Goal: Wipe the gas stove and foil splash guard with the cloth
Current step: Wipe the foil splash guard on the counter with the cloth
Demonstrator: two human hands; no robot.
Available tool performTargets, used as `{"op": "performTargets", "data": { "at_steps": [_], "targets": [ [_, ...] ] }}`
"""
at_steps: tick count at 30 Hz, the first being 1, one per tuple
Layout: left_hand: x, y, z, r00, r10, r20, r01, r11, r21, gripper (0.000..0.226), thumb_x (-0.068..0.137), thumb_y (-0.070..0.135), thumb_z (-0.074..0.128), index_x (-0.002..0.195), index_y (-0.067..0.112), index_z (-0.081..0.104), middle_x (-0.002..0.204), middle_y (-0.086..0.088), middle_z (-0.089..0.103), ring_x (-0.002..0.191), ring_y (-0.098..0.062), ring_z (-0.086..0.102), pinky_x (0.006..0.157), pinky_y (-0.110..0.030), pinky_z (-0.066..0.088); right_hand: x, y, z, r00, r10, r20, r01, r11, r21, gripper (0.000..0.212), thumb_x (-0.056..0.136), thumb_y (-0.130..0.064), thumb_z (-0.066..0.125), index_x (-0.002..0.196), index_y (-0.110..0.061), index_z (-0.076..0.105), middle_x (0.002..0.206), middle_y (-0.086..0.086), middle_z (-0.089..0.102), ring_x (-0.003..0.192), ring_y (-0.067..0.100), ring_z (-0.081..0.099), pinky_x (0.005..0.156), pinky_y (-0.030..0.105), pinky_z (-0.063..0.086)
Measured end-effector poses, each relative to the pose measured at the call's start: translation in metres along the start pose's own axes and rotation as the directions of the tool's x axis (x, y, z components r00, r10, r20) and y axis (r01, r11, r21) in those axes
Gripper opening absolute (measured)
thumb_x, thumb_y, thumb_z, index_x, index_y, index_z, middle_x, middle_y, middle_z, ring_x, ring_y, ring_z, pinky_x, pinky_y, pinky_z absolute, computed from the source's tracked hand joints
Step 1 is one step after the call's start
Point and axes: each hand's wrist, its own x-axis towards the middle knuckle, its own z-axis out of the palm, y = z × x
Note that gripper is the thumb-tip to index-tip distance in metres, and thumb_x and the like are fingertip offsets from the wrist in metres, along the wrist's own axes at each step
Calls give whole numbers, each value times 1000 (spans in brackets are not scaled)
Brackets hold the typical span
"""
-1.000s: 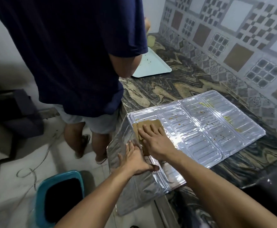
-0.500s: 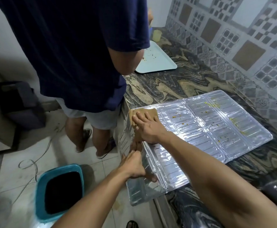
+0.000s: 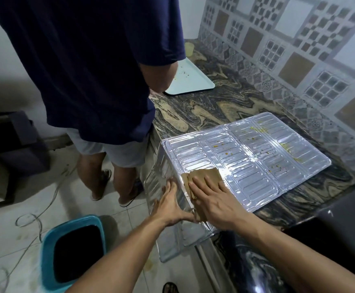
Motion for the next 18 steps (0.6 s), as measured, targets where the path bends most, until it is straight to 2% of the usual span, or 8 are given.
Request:
{"op": "performTargets", "data": {
  "at_steps": [3,5,7,10,11,13,15,18],
  "targets": [
    [1,-2,0,1000,-11,13,11,1000,-20,160,34,57,89,155,17,-8,163,-1,-9,150,-18,-4,122,-38,15,18,-10,-4,999,24,-26,-24,999,-21,58,97,-44,7,153,-32,-4,160,-17,-10,149,30,-3,115,55,11],
    [3,-2,0,1000,-14,18,14,999,-34,163,28,64,86,154,24,-9,164,4,-6,150,-20,2,120,-41,21,34,-17,-10,999,28,-46,-30,999,-41,57,101,-39,17,153,-31,-4,160,-17,-10,149,31,-4,113,57,11],
    [4,-3,0,1000,-2,-3,2,999,-48,162,25,67,84,154,31,-7,164,8,1,150,-20,10,118,-41,26,41,-18,-13,999,26,-45,-29,998,-57,56,102,-37,19,153,-30,-4,160,-17,-10,149,31,-5,114,57,9],
    [2,-4,1,1000,19,-22,-21,997,-69,143,37,49,91,154,31,10,161,2,17,147,-21,22,116,-37,29,23,-12,-7,999,-36,-23,34,998,-50,58,99,-40,17,153,-31,-3,160,-18,-7,149,28,-4,117,57,8],
    [2,-4,2,999,23,-31,-25,998,-61,136,43,42,92,154,30,13,162,0,16,147,-22,21,117,-35,28,12,-10,-3,998,-55,-7,54,997,-45,61,95,-46,12,153,-32,-2,160,-17,-7,149,27,-5,118,56,7],
    [3,-4,4,999,4,-33,-5,1000,-24,134,52,37,91,155,27,6,164,-3,1,149,-23,11,119,-36,23,-11,-5,4,998,-67,2,67,998,-18,71,86,-55,1,153,-34,0,159,-19,-7,149,25,-6,119,52,4],
    [2,-3,6,999,-33,-16,34,999,13,140,53,41,91,154,27,-5,163,-5,-10,150,-25,3,120,-41,21,-31,-1,10,998,-62,-14,63,998,18,68,87,-53,2,153,-36,6,158,-21,-8,149,23,-6,119,50,2],
    [0,-4,6,999,-44,13,44,999,7,147,49,46,91,154,28,-9,162,-5,-11,150,-24,0,119,-45,20,-48,2,14,998,-68,-1,68,998,19,65,89,-50,3,153,-37,8,157,-24,-11,149,20,-9,120,49,2]
  ]
}}
